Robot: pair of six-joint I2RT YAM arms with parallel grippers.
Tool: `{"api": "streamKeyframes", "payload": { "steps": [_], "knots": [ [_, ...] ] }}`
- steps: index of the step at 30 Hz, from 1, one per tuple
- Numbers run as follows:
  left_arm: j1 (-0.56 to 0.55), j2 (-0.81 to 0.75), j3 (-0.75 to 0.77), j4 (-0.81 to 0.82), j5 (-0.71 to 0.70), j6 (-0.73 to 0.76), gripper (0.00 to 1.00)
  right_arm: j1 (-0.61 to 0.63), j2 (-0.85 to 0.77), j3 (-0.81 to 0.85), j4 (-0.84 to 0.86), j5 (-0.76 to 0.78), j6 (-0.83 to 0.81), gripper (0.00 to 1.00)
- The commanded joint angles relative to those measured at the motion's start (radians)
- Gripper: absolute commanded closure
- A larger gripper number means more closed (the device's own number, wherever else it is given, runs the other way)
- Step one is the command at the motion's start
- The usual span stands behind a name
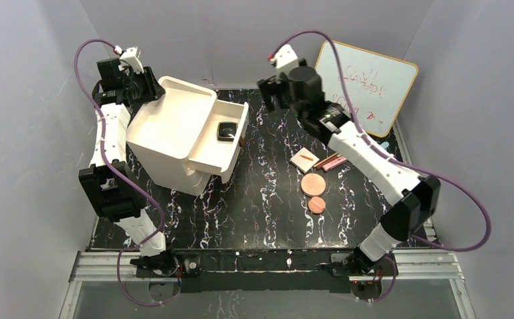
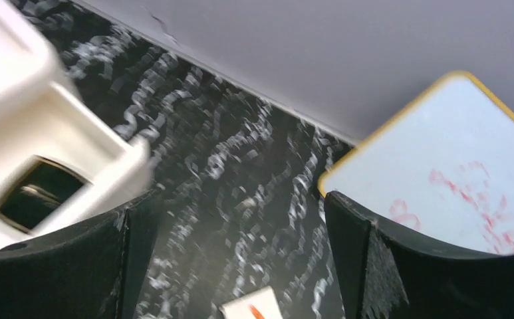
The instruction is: Organize the makeup
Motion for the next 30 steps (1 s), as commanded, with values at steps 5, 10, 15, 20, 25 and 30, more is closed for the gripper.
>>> {"api": "streamKeyframes", "payload": {
  "steps": [5, 10, 15, 20, 25, 30],
  "knots": [
    [0.004, 0.013, -0.003, -0.034, 0.033, -0.012, 0.63, -0.199, -0.131, -0.349, -0.071, -0.176, 0.009, 0.01],
    [0.003, 0.014, -0.003, -0.032, 0.040, -0.016, 0.63, -0.228, -0.065, -0.395, -0.178, -0.208, 0.009, 0.01],
    [0.003, 0.013, -0.004, -0.030, 0.043, -0.017, 0.62, -0.231, 0.034, -0.391, -0.217, -0.168, 0.009, 0.01],
    [0.002, 0.008, -0.008, -0.030, 0.042, -0.014, 0.62, -0.245, 0.156, -0.363, -0.265, -0.174, 0.009, 0.01],
    [0.004, 0.010, -0.009, -0.030, 0.040, -0.011, 0.62, -0.252, 0.200, -0.431, -0.216, -0.199, 0.009, 0.01],
    [0.003, 0.016, -0.008, -0.030, 0.043, -0.014, 0.62, -0.304, 0.213, -0.451, -0.184, -0.303, 0.038, 0.00]
  ]
}}
